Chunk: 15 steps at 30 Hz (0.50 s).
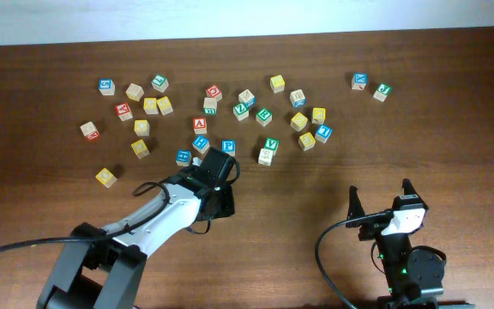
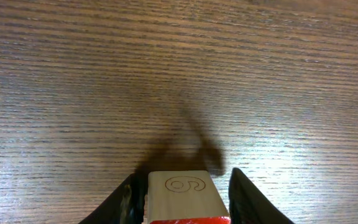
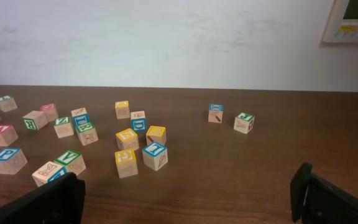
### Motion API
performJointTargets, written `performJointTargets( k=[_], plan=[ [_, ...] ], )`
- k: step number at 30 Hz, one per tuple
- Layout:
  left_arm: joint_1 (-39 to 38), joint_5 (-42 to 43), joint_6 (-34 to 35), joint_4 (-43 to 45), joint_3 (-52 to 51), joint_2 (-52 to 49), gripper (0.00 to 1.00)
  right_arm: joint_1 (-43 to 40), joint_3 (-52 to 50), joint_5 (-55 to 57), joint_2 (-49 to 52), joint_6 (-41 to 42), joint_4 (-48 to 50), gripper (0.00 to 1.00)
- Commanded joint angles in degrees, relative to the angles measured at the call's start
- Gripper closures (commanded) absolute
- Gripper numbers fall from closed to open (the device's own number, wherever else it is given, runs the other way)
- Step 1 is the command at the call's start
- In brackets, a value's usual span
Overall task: Spell out ICRA
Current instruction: 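Carry the red 'I' block toward the front and set it down, then move the left gripper to the yellow 'C' block near the top-left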
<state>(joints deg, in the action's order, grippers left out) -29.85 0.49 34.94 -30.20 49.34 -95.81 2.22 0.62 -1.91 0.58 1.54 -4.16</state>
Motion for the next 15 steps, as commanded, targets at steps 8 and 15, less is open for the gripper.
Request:
performJointTargets(
  k=[8, 15],
  plan=[
    [0.81, -0.76, -2.45, -10.86, 10.67, -0.94, 0.01, -0.37, -0.31, 0.26, -0.39, 0.37, -0.31, 0.02],
    [12.94, -1.77, -5.29, -30.91, 37.05, -0.92, 0.01, -0.37, -0.31, 0.26, -0.39, 0.37, -0.31, 0.02]
  ],
)
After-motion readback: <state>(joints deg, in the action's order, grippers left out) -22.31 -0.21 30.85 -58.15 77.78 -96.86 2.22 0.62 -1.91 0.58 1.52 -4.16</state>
